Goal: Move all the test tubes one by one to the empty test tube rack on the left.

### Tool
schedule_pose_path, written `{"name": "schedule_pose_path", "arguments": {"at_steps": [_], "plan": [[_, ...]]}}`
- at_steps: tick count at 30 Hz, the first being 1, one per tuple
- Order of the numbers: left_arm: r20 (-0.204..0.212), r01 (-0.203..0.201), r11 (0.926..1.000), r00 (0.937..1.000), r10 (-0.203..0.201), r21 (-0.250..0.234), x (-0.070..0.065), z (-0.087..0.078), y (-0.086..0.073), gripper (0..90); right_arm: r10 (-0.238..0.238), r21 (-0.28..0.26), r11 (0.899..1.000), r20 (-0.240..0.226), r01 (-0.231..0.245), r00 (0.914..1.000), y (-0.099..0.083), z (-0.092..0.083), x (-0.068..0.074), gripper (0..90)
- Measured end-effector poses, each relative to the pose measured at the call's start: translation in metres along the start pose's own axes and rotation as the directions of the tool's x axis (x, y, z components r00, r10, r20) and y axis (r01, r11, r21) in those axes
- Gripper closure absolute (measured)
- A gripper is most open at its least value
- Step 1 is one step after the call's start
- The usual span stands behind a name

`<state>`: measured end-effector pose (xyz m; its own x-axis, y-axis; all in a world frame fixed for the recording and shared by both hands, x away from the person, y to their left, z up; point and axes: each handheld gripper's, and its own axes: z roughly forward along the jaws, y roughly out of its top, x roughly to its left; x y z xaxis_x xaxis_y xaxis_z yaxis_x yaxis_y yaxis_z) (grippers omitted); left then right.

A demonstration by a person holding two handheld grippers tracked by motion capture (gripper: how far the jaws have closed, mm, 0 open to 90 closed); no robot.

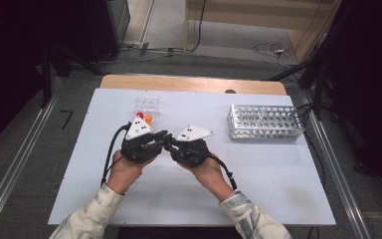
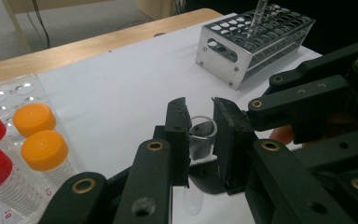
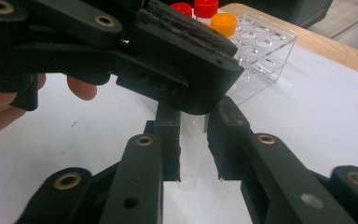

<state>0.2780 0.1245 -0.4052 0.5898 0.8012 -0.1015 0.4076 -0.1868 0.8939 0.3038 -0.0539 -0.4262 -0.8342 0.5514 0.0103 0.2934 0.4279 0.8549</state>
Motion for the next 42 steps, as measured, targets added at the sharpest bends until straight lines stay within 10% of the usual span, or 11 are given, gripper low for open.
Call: {"name": "schedule_pose_path", "arguments": {"at_steps": [5, 27, 42], "plan": [[-0.002, 0.008, 0.9999, 1.0, -0.008, -0.012, 0.005, -0.009, 0.005, 76.6, -0.016, 0.025, 1.0, -0.016, 0.017, 0.9997, -0.002, -0.001, 0.0, 48.1], [-0.146, 0.087, 0.9936, 0.9846, -0.097, -0.072, 0.067, -0.068, 0.013, 76.6, 0.041, 0.043, 0.998, 0.075, -0.044, 0.9964, -0.023, -0.031, -0.039, 36.2], [-0.26, 0.089, 0.9911, 0.9592, -0.112, -0.099, 0.091, -0.046, 0.021, 76.5, 0.063, 0.042, 0.997, 0.114, -0.068, 0.9915, -0.03, -0.042, -0.05, 36.5]]}}
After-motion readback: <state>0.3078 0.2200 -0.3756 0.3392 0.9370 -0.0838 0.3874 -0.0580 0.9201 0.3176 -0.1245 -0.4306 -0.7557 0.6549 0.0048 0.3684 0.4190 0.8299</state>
